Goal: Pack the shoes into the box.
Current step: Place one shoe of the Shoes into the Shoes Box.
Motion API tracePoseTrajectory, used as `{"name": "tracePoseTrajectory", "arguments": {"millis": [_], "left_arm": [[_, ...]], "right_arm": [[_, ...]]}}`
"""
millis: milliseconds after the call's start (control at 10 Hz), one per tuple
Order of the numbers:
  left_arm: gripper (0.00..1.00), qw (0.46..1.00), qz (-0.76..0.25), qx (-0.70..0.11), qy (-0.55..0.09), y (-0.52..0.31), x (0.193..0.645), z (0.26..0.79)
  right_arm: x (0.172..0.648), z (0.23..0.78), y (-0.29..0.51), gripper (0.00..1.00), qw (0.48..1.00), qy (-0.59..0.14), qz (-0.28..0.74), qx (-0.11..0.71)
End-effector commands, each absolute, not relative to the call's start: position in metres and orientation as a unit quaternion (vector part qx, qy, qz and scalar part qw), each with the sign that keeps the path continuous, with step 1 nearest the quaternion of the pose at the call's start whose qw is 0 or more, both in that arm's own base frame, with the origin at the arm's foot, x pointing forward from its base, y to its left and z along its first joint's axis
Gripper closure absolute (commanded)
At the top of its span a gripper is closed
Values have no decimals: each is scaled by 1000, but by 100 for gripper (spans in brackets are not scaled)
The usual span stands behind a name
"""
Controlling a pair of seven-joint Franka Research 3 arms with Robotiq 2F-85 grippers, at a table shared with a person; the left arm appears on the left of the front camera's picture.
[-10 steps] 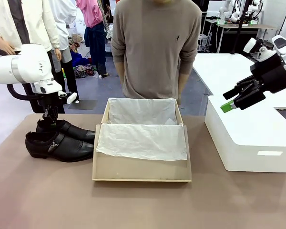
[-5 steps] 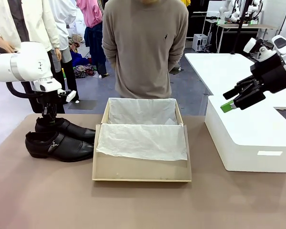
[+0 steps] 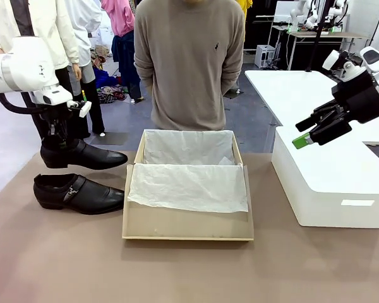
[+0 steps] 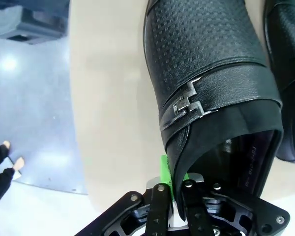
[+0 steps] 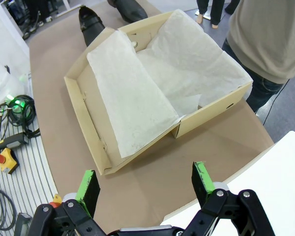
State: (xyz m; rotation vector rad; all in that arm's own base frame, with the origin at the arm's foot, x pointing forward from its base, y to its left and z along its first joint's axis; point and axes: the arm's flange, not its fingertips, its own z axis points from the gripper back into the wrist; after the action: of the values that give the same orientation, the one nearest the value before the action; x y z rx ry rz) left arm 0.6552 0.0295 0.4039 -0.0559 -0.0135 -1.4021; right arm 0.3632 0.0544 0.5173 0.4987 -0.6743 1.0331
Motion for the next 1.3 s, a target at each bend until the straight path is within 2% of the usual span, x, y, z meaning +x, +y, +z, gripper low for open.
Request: {"name": "tracePoseTrajectory", "arguments": {"millis": [0,500,800,1200], "left_arm": [[100,760,-649,-22,0,38,673,428],[100,753,-658,6,-9,36,676,506],[100,761,-648,0,-26,-7,656,543],[100,770,-636,7,-51,-74,624,559]], "right_arm": [[367,517,55,0,774,-327,486,240],[367,517,55,0,774,-327,486,240],[367,517,55,0,774,-327,486,240],[367,517,55,0,774,-327,486,240]]}}
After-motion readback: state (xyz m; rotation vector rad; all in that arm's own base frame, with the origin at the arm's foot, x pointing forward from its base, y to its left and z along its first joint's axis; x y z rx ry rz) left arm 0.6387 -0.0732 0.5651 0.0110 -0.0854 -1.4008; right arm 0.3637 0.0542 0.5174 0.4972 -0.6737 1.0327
